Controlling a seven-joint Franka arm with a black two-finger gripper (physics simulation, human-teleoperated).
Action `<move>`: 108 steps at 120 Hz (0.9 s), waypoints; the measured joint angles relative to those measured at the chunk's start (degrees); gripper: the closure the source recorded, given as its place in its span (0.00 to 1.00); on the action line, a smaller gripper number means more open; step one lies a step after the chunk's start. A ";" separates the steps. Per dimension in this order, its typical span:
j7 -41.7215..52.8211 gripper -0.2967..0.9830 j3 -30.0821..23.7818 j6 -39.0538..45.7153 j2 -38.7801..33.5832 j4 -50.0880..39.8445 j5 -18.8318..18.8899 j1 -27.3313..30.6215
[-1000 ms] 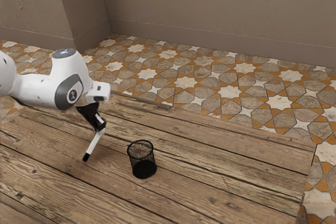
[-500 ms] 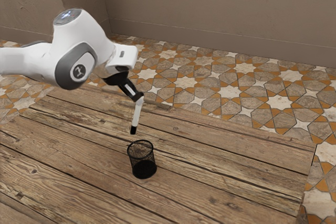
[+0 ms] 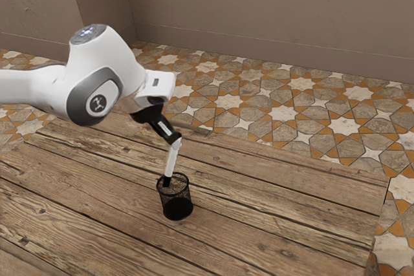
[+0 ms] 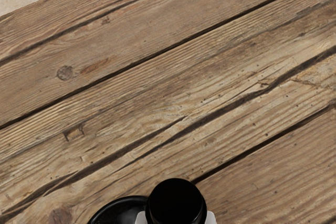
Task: Put the marker into the pen holder.
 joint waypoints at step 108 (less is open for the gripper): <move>-4.87 0.82 -1.38 0.67 6.61 3.44 0.25 3.08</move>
